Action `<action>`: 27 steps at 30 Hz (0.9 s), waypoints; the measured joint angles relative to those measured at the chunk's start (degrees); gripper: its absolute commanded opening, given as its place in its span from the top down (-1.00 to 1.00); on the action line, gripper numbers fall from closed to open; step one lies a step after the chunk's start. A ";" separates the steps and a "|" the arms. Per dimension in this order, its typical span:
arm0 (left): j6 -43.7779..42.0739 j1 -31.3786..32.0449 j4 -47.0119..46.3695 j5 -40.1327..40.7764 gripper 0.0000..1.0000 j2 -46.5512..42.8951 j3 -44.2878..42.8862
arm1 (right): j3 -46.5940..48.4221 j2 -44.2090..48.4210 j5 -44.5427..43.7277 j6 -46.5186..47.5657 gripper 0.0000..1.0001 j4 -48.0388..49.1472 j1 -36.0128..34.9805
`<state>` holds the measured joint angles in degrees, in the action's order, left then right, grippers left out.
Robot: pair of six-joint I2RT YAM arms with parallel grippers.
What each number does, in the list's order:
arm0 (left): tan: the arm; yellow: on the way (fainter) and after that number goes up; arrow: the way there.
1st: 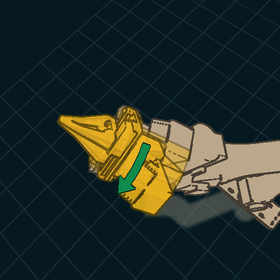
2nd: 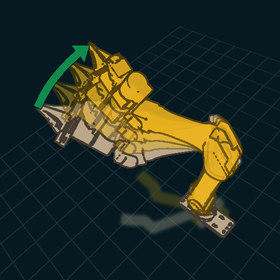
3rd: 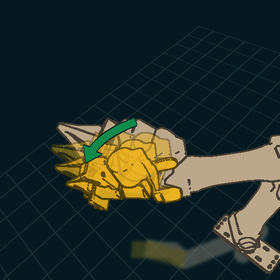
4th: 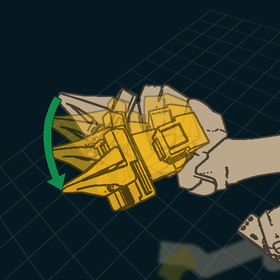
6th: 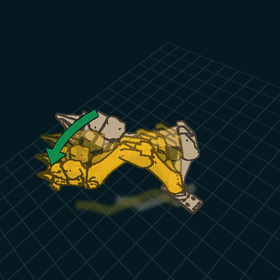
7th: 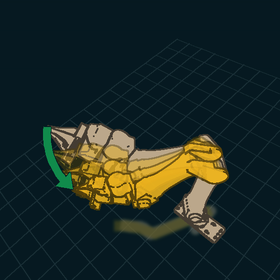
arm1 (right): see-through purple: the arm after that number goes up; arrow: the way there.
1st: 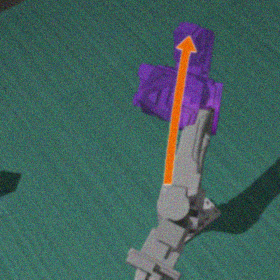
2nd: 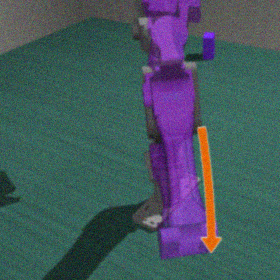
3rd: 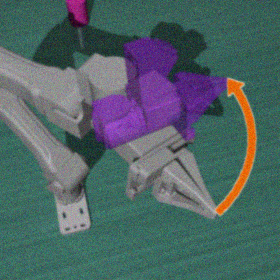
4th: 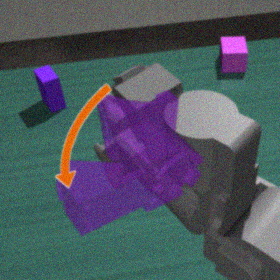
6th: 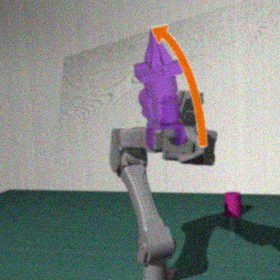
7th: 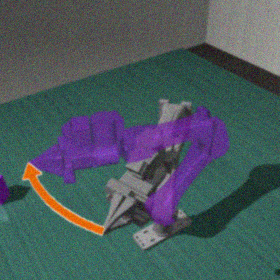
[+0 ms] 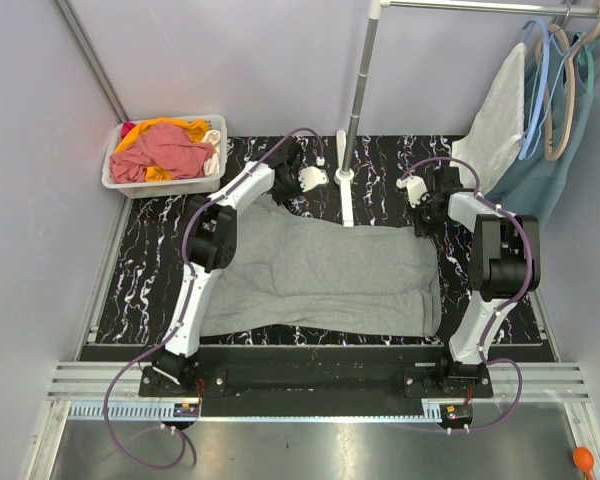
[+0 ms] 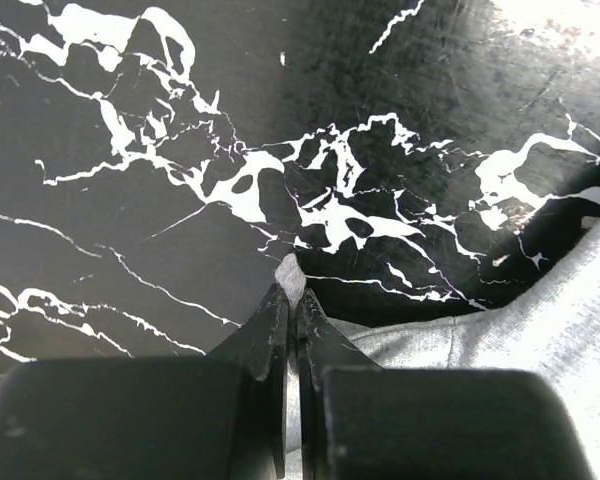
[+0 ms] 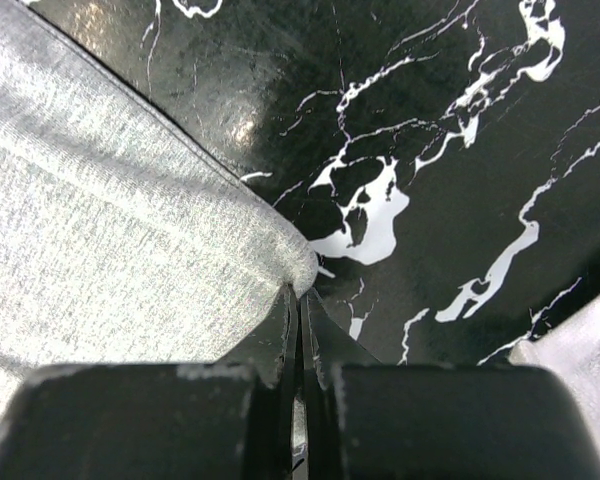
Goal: Fold and stack the t-shirts
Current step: Fold the tshirt
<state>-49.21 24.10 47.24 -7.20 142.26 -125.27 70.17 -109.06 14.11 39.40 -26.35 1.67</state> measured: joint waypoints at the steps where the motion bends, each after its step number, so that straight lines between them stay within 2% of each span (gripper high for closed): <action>1: 0.26 0.11 -0.50 0.28 1.00 -0.28 0.57 | -0.07 0.04 -0.07 0.07 1.00 -0.02 0.00; 10: 4.31 0.50 -4.26 5.46 1.00 -5.51 7.43 | -1.11 1.29 -1.51 0.92 1.00 -1.38 -0.07; 27: 7.19 4.76 -8.79 14.97 1.00 -23.74 21.99 | -3.50 9.01 -3.13 1.75 1.00 -8.00 -0.94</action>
<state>-42.02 28.86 38.46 7.77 118.52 -103.28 66.67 -100.05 10.98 41.15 -34.35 0.73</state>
